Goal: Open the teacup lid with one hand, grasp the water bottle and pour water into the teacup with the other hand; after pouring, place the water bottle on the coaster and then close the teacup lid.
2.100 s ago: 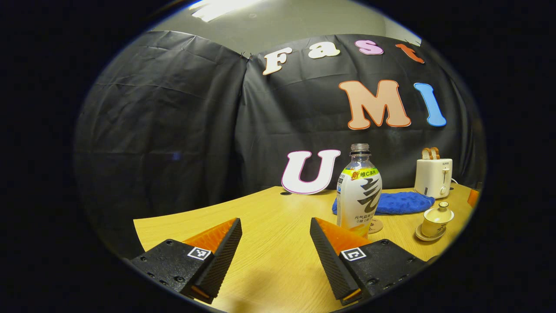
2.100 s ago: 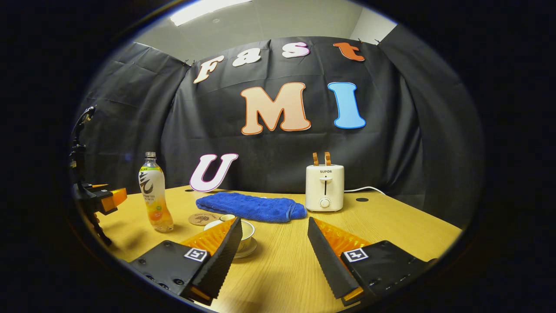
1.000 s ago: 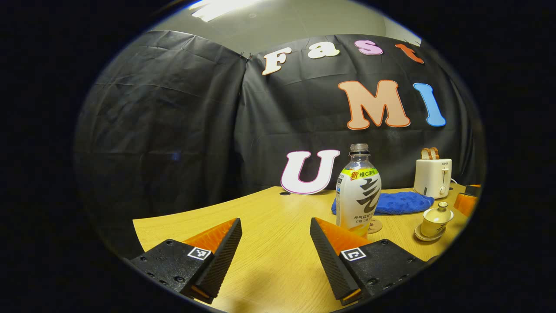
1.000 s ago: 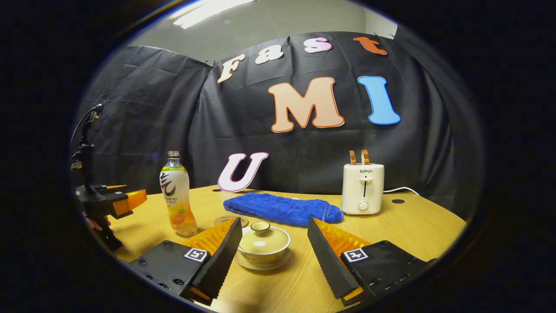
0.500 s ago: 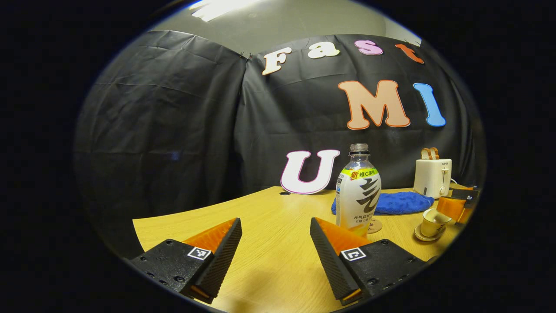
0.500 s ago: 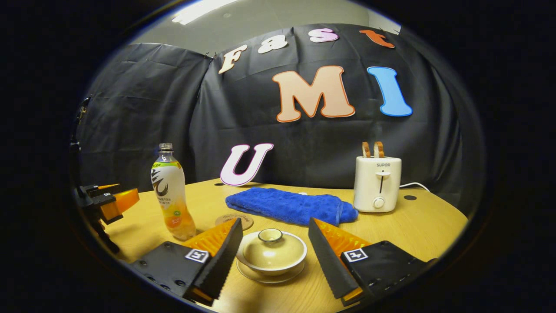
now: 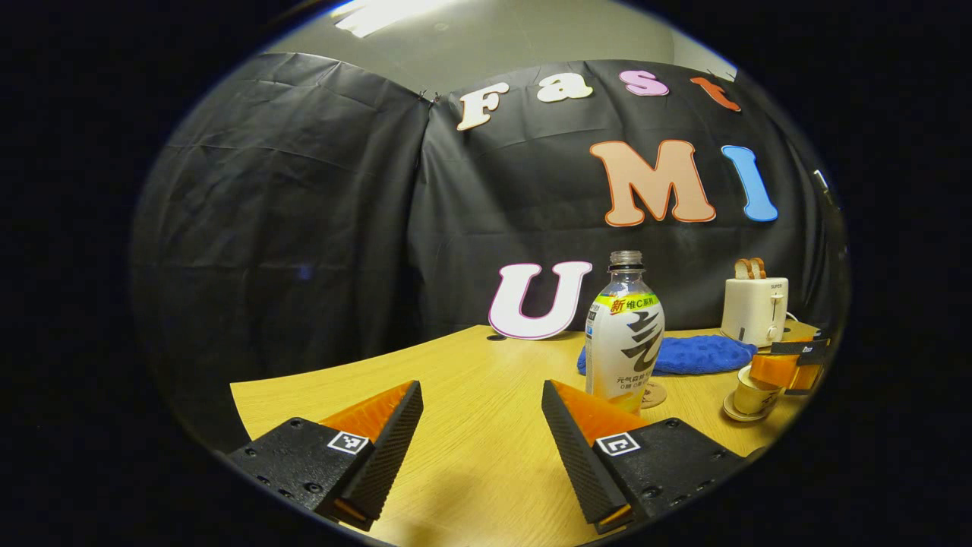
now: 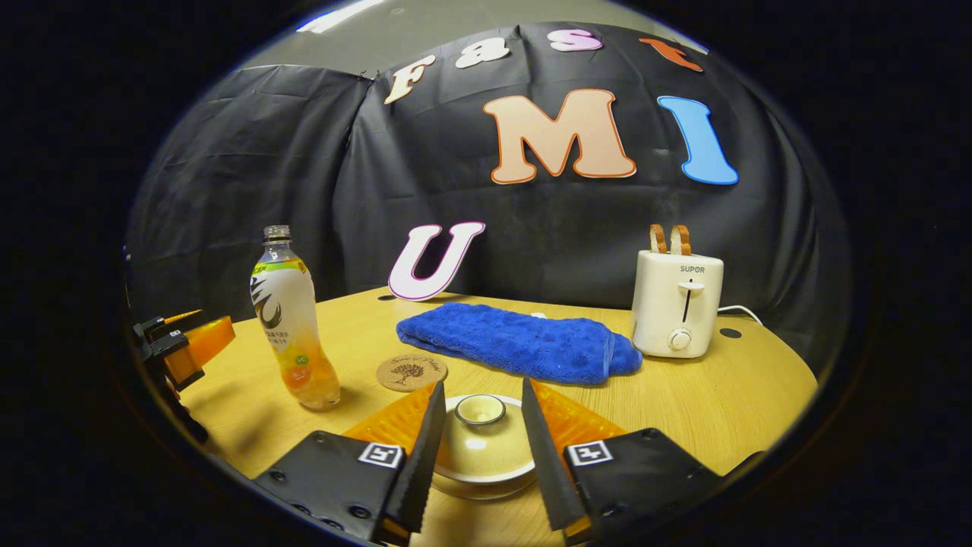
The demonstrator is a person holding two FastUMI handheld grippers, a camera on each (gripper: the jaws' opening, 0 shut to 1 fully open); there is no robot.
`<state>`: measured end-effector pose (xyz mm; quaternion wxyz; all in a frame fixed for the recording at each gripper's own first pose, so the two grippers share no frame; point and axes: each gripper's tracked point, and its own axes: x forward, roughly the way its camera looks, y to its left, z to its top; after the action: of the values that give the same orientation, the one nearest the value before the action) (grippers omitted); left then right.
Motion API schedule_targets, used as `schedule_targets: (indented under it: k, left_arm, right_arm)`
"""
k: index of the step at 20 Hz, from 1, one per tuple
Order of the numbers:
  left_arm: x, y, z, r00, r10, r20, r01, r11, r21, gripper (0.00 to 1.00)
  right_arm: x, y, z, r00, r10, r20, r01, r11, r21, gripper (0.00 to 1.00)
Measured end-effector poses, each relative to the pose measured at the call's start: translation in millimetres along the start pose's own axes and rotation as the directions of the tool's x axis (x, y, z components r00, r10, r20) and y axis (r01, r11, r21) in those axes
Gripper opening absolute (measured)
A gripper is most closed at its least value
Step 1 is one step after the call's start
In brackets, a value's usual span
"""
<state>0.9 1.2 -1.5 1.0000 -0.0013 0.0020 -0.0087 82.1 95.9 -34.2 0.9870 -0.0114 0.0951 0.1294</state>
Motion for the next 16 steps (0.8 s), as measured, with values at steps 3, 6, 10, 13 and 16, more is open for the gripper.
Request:
schedule_targets:
  k: [3, 6, 10, 13, 16]
  left_arm:
    - [0.3, -0.1, -0.4, 1.0, -0.003, 0.0, 0.003, 1.0, 0.0, 0.92]
    - [-0.4, -0.1, 0.1, 1.0, -0.004, 0.0, 0.004, 1.0, 0.0, 0.93]
    - [-0.1, -0.3, -0.1, 1.0, -0.004, 0.0, 0.004, 1.0, -0.001, 0.92]
    - [-0.2, 0.1, -0.6, 1.0, -0.004, 0.0, 0.004, 1.0, -0.001, 0.93]
    - [-0.1, -0.8, -0.5, 1.0, -0.009, 0.002, 0.009, 1.0, -0.002, 0.93]
  right_arm:
    - [1.9, 0.5, 0.6, 1.0, 0.0, 0.008, 0.0, 1.0, -0.004, 0.37]
    - [3.3, -0.2, 0.0, 1.0, -0.003, 0.005, 0.003, 1.0, -0.001, 0.32]
    - [3.2, -0.4, -0.2, 1.0, 0.0, 0.007, 0.0, 1.0, -0.004, 0.32]
    - [1.3, -0.3, 1.8, 1.0, 0.007, 0.021, -0.007, 1.0, -0.003, 0.33]
    - [-5.0, 0.8, 8.7, 0.998, 0.014, 0.067, -0.014, 1.0, -0.003, 0.32]
